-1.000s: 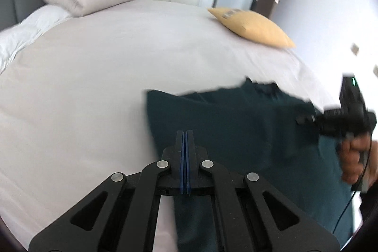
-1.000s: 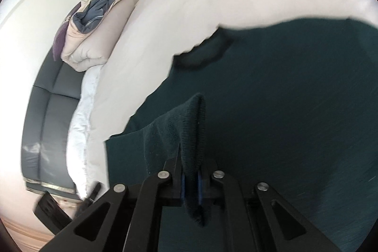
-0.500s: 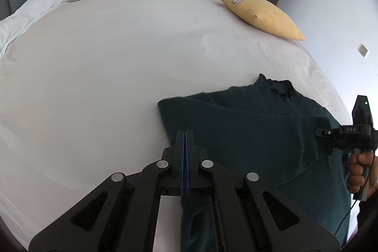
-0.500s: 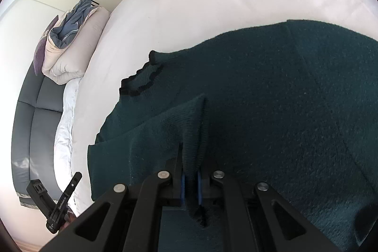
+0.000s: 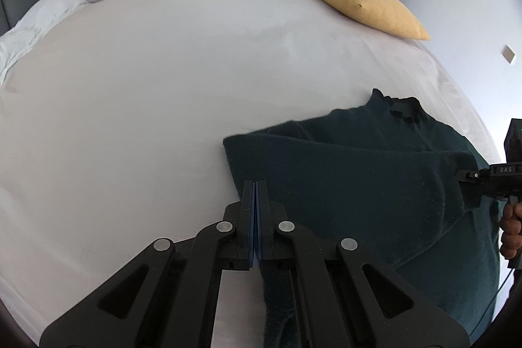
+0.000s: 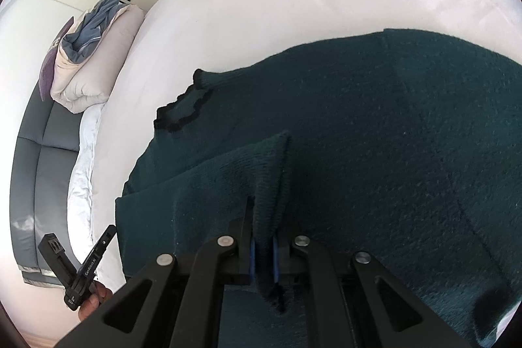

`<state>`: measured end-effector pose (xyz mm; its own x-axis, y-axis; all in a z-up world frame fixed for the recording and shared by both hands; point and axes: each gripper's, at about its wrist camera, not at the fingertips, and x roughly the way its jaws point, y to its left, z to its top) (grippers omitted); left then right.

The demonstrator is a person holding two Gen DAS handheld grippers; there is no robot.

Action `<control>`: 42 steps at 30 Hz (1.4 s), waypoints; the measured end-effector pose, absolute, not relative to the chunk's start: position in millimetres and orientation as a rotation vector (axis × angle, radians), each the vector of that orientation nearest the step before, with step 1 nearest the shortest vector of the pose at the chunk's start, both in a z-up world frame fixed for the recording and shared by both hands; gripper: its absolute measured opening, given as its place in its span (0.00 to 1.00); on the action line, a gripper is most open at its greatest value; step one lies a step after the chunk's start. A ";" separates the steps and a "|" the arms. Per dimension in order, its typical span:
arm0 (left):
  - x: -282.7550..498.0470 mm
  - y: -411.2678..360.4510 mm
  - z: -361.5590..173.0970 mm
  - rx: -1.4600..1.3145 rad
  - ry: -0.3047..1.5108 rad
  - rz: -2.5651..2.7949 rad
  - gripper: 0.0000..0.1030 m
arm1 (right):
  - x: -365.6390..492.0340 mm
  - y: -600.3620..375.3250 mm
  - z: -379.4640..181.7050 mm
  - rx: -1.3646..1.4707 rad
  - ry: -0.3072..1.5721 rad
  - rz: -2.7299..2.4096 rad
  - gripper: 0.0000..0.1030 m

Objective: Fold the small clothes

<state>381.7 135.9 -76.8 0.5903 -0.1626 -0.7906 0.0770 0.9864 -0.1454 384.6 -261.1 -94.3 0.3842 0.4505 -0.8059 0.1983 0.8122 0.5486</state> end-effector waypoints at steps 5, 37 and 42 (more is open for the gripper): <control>379.9 119.8 -71.3 -0.032 0.903 -0.154 0.00 | 383.0 -265.6 -92.3 0.639 1.179 0.160 0.08; 388.9 80.0 -120.5 0.209 0.957 -0.121 0.00 | 343.8 -264.7 -88.9 0.683 1.184 0.238 0.31; 389.1 80.3 -120.6 0.212 0.959 -0.127 0.00 | 342.5 -268.1 -86.2 0.581 1.219 0.204 0.08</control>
